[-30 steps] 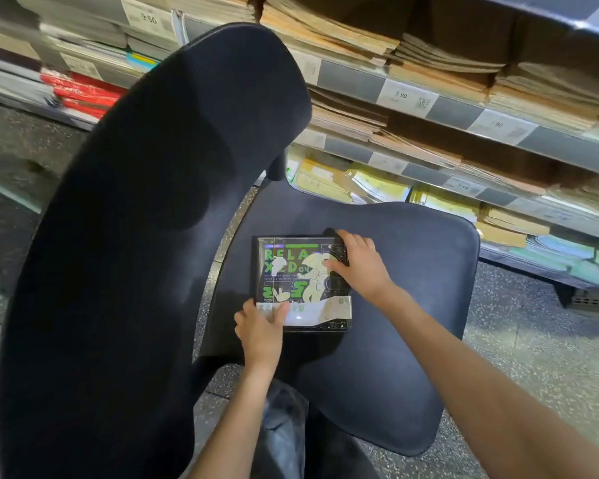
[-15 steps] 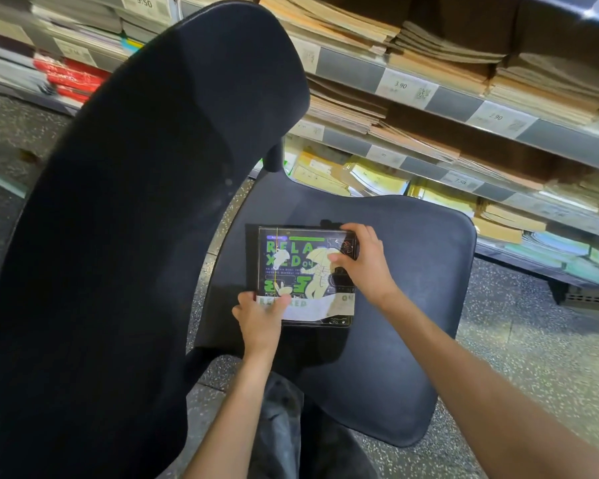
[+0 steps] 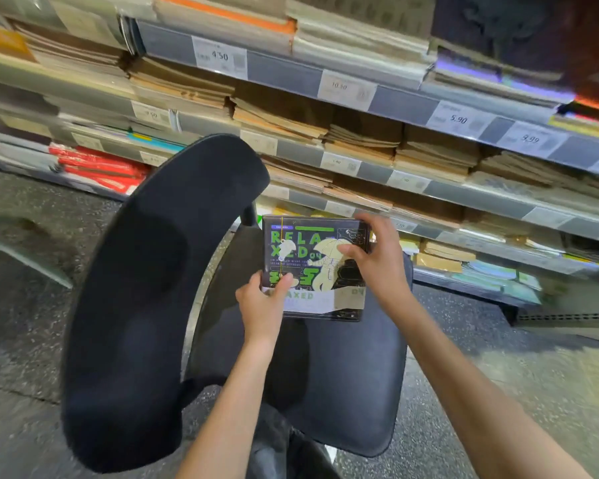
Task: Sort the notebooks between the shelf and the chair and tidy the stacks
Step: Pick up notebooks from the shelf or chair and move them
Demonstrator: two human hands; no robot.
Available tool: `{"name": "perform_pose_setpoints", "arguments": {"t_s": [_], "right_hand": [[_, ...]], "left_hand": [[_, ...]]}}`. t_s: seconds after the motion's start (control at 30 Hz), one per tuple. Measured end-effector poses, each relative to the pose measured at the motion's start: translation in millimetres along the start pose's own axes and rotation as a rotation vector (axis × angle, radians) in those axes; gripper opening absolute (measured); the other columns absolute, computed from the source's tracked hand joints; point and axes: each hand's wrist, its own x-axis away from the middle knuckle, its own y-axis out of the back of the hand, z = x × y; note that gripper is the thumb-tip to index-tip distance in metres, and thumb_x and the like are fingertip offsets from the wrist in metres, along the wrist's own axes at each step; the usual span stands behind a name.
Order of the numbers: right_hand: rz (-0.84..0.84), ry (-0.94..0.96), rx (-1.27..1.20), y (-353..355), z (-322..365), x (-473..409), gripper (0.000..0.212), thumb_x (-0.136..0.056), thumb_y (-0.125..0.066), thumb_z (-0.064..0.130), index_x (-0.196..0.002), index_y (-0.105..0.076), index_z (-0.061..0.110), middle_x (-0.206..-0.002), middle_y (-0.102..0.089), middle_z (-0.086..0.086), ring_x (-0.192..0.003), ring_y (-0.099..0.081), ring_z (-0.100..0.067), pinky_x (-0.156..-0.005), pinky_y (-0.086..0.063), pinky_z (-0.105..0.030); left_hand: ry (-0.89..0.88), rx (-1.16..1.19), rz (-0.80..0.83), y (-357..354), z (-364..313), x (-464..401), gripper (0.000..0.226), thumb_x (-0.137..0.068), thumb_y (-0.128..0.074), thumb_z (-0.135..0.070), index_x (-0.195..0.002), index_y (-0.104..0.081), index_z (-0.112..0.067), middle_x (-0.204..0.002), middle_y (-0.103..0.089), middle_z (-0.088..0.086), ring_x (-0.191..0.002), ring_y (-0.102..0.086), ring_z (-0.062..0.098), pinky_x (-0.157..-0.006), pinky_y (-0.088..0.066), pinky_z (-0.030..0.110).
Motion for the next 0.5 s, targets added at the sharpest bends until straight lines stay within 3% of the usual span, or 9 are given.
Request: {"name": "perform_pose_setpoints", "arguments": {"t_s": [0.13, 0.27, 0.43, 0.5], "right_hand": [[-0.075, 0.092, -0.007, 53, 52, -5, 0.051, -0.077, -0.073, 0.015, -0.124, -0.052, 0.016, -0.118, -0.048, 0.006, -0.117, -0.042, -0.016, -0.099, -0.033, -0.026], [-0.171, 0.198, 0.0, 106, 109, -12, 0.053, -0.077, -0.073, 0.017, -0.126, -0.052, 0.015, -0.117, -0.048, 0.006, -0.117, -0.041, -0.015, -0.101, -0.037, -0.032], [-0.243, 0.279, -0.047, 170, 185, -10, 0.052, -0.078, -0.072, 0.015, -0.126, -0.051, 0.02, -0.116, -0.047, 0.008, -0.115, -0.04, -0.01, -0.087, -0.028, -0.006], [-0.278, 0.319, -0.059, 194, 213, -7, 0.053, -0.077, -0.073, 0.014, -0.125, -0.052, 0.021, -0.114, -0.047, 0.01, -0.115, -0.041, -0.013, -0.09, -0.029, -0.011]], "left_hand": [[-0.104, 0.105, 0.041, 7, -67, 24, 0.019, -0.084, -0.066, -0.028, -0.098, -0.06, -0.016, -0.093, -0.065, -0.004, -0.09, -0.06, 0.015, -0.064, -0.042, 0.017], [-0.218, 0.125, 0.081, 19, -134, 43, 0.029, -0.082, -0.067, -0.036, -0.101, -0.059, -0.015, -0.097, -0.066, 0.0, -0.092, -0.062, 0.016, -0.081, -0.05, 0.034], [-0.363, 0.139, 0.074, 43, -223, 77, 0.034, -0.08, -0.068, -0.037, -0.106, -0.057, -0.018, -0.099, -0.064, -0.004, -0.095, -0.062, 0.014, -0.085, -0.05, 0.035], [-0.434, 0.162, 0.087, 54, -254, 94, 0.029, -0.081, -0.068, -0.036, -0.102, -0.058, -0.02, -0.095, -0.065, -0.006, -0.092, -0.061, 0.012, -0.08, -0.046, 0.029]]}}
